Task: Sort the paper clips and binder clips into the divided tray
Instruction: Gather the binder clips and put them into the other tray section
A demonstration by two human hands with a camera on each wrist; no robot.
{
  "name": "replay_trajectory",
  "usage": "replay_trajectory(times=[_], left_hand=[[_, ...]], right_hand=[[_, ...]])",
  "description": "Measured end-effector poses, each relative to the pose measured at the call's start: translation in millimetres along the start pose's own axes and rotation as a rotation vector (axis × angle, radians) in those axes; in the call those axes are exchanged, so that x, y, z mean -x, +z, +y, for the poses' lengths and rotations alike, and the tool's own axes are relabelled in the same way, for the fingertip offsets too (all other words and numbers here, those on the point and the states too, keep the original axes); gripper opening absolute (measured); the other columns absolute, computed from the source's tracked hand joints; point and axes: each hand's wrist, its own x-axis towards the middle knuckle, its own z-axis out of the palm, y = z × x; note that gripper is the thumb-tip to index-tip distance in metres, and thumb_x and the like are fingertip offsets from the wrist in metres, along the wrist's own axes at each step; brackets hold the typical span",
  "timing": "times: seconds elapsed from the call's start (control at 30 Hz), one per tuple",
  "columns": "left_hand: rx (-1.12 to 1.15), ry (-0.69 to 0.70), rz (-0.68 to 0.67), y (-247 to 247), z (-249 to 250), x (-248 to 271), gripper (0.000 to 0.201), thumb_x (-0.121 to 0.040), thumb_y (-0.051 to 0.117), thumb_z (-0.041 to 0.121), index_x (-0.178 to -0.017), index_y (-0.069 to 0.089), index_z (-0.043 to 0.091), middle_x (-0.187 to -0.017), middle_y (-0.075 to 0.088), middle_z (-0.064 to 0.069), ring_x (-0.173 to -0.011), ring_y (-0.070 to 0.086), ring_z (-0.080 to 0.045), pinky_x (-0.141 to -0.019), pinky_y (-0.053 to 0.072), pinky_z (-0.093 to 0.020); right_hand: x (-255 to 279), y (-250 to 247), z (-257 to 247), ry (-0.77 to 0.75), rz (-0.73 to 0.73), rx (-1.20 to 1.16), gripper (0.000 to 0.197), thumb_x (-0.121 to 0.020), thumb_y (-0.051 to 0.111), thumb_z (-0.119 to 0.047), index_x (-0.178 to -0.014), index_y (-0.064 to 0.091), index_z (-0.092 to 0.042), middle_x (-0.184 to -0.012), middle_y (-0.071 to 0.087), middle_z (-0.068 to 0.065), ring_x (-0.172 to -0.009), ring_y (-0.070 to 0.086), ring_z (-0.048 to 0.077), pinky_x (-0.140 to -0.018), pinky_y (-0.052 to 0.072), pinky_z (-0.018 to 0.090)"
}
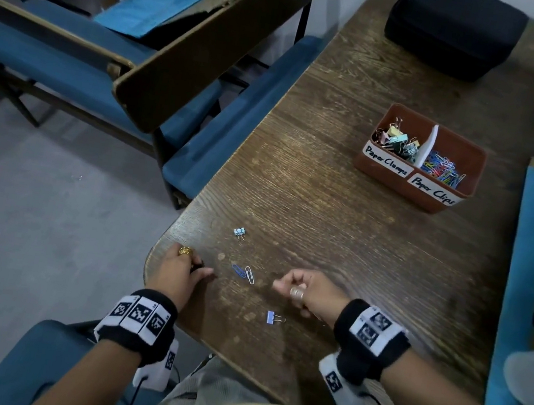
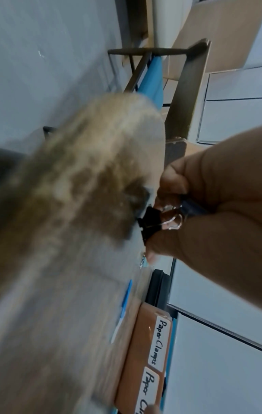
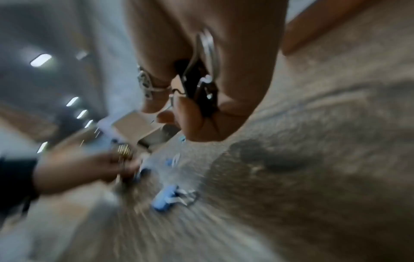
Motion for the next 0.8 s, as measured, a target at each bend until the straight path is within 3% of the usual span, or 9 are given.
replay_trajectory(times=[0.07,0.13,0.23,0.4,0.53,0.63,0.8], left_hand=[[0.042,0.052,0.04,-1.8,8.3,-4.0,0.023,-0.081,0.069,0.03,-0.082,0.055,0.012,-0.107,0.047,-0.007,-0.089,0.055,-0.024,-0.089,0.042,-0.032],[0.11,0.101,0.08,-4.3,17.3,-10.4,0.024,-0.079,0.071,0.025,-0.079,0.052,0.011,-0.1,0.042,-0.002,-0.082,0.05,-0.018,-0.086,0.042,-0.029],[0.103,0.138,0.066,-8.2,31.1,-24.6,0.022,-0.081,0.069,0.026,-0.083,0.053,0.012,-0.089,0.049,0.002,-0.08,0.051,-0.017,-0.076,0.04,-0.026],[-0.142,0.219,0.025,-18.7,51.2,-44.5,0.015,-0.092,0.051,0.029,-0.097,0.055,0.015,-0.089,0.063,-0.003,-0.086,0.062,-0.024,-0.074,0.047,-0.033],[-0.387,0.24,-0.083,-20.8,69.9,-55.2,0.031,-0.091,0.05,0.038,-0.112,0.054,0.016,-0.1,0.066,-0.007,-0.097,0.061,-0.025,-0.077,0.047,-0.033],[-0.489,0.237,-0.159,-13.7,77.1,-61.8,0.043,-0.087,0.054,0.049,-0.111,0.055,0.014,-0.103,0.065,-0.007,-0.1,0.06,-0.024,-0.08,0.047,-0.033],[-0.471,0.273,-0.159,-4.3,77.4,-65.8,0.037,-0.087,0.055,0.047,-0.112,0.054,0.02,-0.11,0.063,-0.003,-0.104,0.058,-0.022,-0.084,0.047,-0.032]], right_hand=[[4.4,4.2,6.6,-0.111,-0.004,0.415,0.025,-0.071,0.077,-0.037,-0.079,0.058,-0.025,-0.066,0.056,-0.013,-0.059,0.052,-0.002,-0.059,0.046,0.017],[3.8,10.2,12.9,-0.177,-0.055,0.781,0.039,-0.065,0.076,-0.051,-0.09,0.056,-0.03,-0.083,0.064,-0.01,-0.076,0.058,0.006,-0.071,0.052,0.03],[4.9,15.8,14.6,-0.24,-0.052,1.086,0.042,-0.077,0.068,-0.046,-0.109,0.054,-0.023,-0.1,0.065,0.002,-0.089,0.058,0.018,-0.07,0.043,0.028],[6.6,18.5,18.2,-0.302,-0.046,1.101,0.028,-0.088,0.058,-0.036,-0.11,0.053,-0.019,-0.099,0.065,0.007,-0.091,0.061,0.024,-0.068,0.039,0.029],[5.1,13.9,22.4,-0.3,0.015,1.018,0.025,-0.088,0.057,-0.032,-0.11,0.052,-0.02,-0.096,0.064,0.005,-0.087,0.06,0.022,-0.069,0.043,0.029],[3.9,2.9,23.3,-0.25,0.117,0.895,0.024,-0.086,0.059,-0.035,-0.104,0.052,-0.021,-0.082,0.058,-0.004,-0.073,0.055,0.015,-0.059,0.041,0.026],[2.0,-32.4,22.9,-0.194,0.278,0.816,0.017,-0.086,0.056,-0.039,-0.089,0.046,-0.026,-0.058,0.044,-0.012,-0.054,0.041,0.003,-0.051,0.033,0.023]])
